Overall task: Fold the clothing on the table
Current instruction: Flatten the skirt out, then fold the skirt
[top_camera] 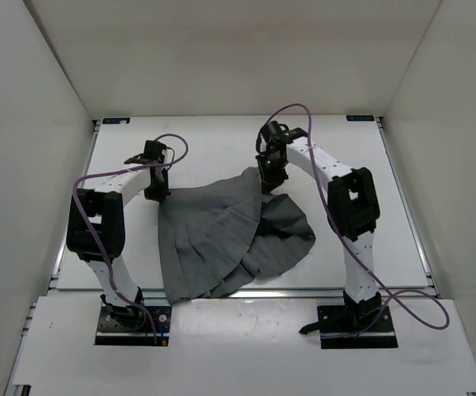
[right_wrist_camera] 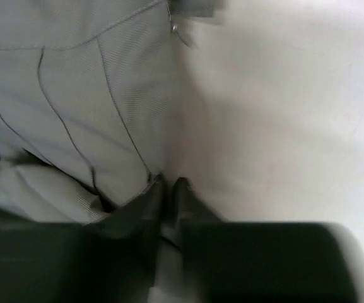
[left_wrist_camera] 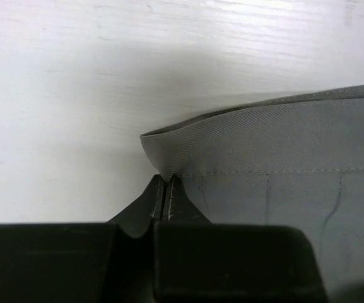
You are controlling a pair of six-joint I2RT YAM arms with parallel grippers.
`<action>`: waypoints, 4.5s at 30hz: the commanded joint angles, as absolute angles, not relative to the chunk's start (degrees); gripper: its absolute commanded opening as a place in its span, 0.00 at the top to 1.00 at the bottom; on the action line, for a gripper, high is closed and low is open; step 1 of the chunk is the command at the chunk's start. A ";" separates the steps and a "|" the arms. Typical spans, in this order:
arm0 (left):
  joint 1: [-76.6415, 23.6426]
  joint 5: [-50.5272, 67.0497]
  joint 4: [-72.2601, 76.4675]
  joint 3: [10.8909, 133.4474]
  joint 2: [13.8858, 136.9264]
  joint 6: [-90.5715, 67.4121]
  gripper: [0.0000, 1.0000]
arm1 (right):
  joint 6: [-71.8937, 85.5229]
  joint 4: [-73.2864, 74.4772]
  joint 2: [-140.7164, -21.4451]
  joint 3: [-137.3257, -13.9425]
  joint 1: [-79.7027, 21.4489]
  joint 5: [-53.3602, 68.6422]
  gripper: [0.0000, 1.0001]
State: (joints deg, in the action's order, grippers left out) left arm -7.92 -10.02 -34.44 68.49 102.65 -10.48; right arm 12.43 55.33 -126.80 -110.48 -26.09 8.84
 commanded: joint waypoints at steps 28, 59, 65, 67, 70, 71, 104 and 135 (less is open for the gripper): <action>-9.41 -8.61 -33.84 67.94 100.63 -9.58 1.00 | 11.78 50.09 -147.91 -136.84 -26.80 9.06 0.45; -6.60 -3.70 -32.70 80.86 83.51 -13.70 1.00 | 2.99 57.92 -121.50 -143.90 -26.01 -3.69 1.00; -7.30 -4.31 -26.29 78.84 68.23 -15.03 1.00 | 0.53 50.55 -104.00 -126.18 -28.38 -9.66 1.00; -7.30 -3.61 -26.01 79.36 63.92 -15.20 1.00 | 0.70 42.23 -93.57 -114.23 -29.27 -10.64 1.00; -7.74 -3.87 -27.59 82.51 60.74 -14.59 1.00 | 1.84 33.69 -81.34 -104.52 -29.27 -7.93 1.00; -8.34 -3.78 -28.73 83.05 60.65 -14.76 1.00 | 1.67 33.31 -78.17 -101.89 -28.66 -6.87 1.00; -9.93 3.17 -14.15 75.79 72.70 -16.25 1.00 | -1.06 35.69 -97.48 -111.73 -16.08 5.81 1.00; -15.47 8.44 -10.65 19.60 53.43 -42.35 0.29 | 28.56 14.33 -68.11 -30.77 -20.92 12.74 0.48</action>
